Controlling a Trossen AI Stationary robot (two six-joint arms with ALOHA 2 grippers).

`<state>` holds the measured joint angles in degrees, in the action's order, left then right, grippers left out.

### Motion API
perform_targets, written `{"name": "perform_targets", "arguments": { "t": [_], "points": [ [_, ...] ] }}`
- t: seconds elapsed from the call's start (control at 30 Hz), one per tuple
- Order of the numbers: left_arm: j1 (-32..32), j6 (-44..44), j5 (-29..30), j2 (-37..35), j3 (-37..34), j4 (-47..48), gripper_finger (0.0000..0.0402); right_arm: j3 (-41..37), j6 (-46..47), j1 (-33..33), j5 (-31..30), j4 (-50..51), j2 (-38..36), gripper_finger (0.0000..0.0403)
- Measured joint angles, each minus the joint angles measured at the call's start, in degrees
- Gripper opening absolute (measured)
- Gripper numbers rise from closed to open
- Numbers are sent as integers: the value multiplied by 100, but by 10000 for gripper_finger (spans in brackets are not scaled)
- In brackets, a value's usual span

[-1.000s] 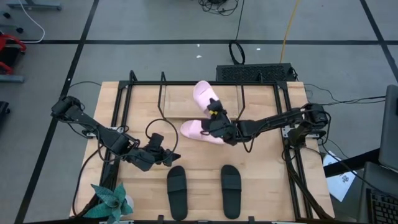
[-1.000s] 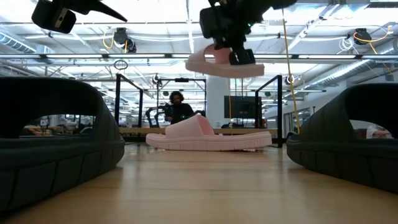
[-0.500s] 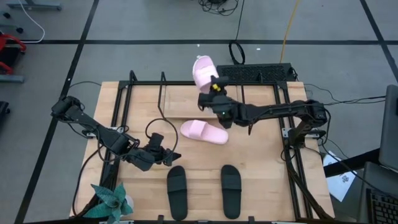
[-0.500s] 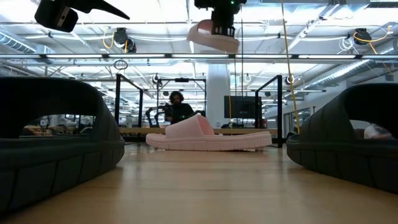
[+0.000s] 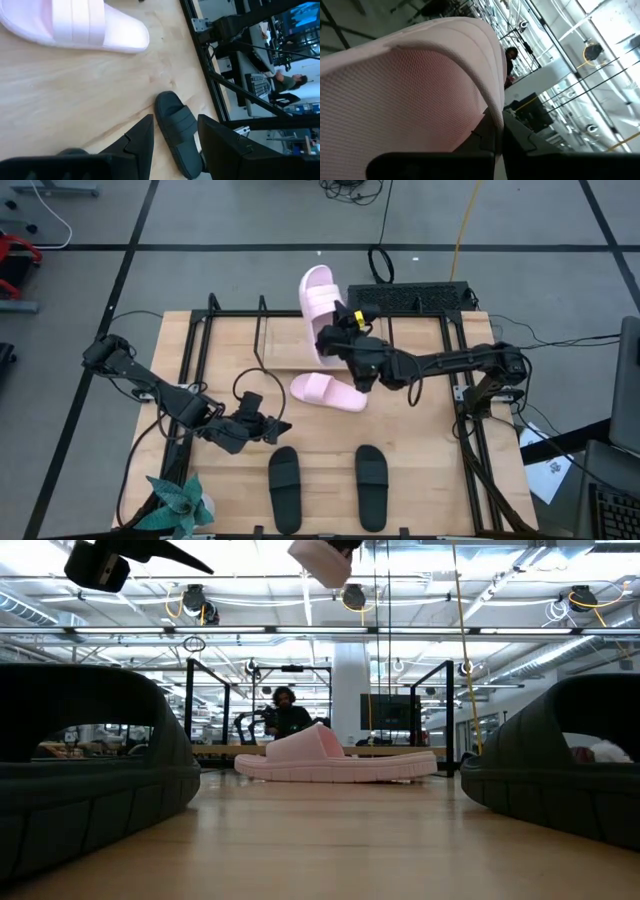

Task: Pick and place slides into the shelf
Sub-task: Put the bottom pink slide on the shelf

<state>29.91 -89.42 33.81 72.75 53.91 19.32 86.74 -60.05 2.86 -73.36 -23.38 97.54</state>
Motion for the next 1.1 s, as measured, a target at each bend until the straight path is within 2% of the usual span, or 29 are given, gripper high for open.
{"name": "perform_targets", "arguments": {
  "t": [0.17, 0.4, 0.57, 0.7, 0.77, 0.9, 1.0, 1.1],
  "points": [
    [-129, 418, 231, 0, 0, -170, 147, 131, 134, 182, 2, -15, 0, 0],
    [-406, 1367, 680, -86, 0, -1086, 147, 137, 133, 251, -28, 5, 0, 0],
    [-558, 2249, 936, -463, 10, -1633, 147, 139, 84, 250, -449, 488, 0, 0],
    [-601, 3223, 1516, -962, 4, -1819, 147, 137, 250, 294, -539, 952, 0, 0],
    [-629, 3855, 1697, -1217, 4, -1926, 147, 137, 486, 364, -376, 1130, 0, 0],
    [-801, 5155, 1820, -1601, 4, -2331, 147, 138, 1246, 534, 423, 1597, 0, 0],
    [-990, 5886, 1826, -1801, 7, -2604, 147, 138, 1786, 621, 1003, 2023, 2, 0],
    [-1214, 6342, 1681, -1892, 7, -2674, 147, 139, 2153, 642, 1252, 2335, 80, 0]
  ]
}}
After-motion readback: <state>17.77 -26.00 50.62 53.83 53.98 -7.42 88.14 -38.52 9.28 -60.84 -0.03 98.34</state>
